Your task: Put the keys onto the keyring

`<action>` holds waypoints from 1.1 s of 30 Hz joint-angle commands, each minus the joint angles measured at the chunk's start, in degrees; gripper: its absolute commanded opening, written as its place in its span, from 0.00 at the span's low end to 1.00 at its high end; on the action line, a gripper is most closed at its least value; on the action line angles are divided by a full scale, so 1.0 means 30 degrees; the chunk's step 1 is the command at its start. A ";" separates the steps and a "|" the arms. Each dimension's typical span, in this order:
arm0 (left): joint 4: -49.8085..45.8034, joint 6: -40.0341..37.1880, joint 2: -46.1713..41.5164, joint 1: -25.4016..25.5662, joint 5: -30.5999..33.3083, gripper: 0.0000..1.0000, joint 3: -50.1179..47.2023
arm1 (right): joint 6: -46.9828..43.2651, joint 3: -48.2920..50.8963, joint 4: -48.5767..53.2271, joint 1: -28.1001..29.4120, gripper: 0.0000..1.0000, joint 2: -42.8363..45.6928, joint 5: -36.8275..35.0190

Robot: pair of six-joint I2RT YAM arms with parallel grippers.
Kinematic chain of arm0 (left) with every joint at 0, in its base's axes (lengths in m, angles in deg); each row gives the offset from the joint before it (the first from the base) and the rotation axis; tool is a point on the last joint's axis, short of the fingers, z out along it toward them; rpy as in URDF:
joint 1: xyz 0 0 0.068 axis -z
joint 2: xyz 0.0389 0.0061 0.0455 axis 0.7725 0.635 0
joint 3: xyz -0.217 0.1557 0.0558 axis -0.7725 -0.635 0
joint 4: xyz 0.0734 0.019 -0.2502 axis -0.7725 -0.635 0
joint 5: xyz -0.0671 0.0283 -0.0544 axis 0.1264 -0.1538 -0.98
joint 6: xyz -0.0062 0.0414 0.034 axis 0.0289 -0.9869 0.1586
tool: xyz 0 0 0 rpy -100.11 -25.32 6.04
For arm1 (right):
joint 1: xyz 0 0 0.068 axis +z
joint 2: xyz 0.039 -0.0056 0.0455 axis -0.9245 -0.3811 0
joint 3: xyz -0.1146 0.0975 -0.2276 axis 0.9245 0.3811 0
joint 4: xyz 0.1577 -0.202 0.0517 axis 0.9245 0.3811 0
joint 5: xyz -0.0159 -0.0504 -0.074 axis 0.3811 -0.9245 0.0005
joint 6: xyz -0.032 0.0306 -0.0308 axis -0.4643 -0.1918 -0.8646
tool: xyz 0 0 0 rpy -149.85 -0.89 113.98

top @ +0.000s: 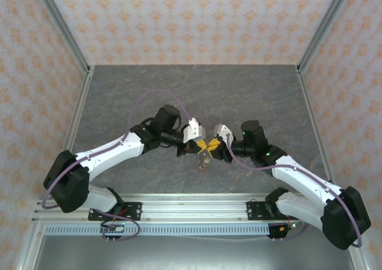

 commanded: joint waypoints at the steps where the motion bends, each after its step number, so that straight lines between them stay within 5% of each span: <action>1: 0.0791 -0.0110 -0.0468 0.0148 -0.1289 0.00 -0.0106 | -0.0294 -0.0118 -0.0103 -0.0224 0.24 0.1142 -0.1537; 13: 0.0484 -0.0279 -0.0511 0.0160 -0.1050 0.00 -0.0035 | -0.2385 -0.1617 0.1779 -0.0223 0.29 0.1271 0.1131; 17: 0.0261 -0.0412 -0.0547 0.0160 -0.1052 0.00 0.0067 | -0.2960 -0.1617 0.2025 -0.0233 0.39 0.1291 0.0512; 23: 0.0257 -0.0381 -0.0646 0.0160 -0.0889 0.00 0.0043 | -0.4397 -0.2377 0.5189 -0.0204 0.40 0.1761 -0.0258; 33: 0.0250 -0.0296 -0.0674 0.0160 -0.0966 0.00 0.0141 | -0.2987 -0.2493 0.4217 -0.0218 0.16 0.1648 0.0576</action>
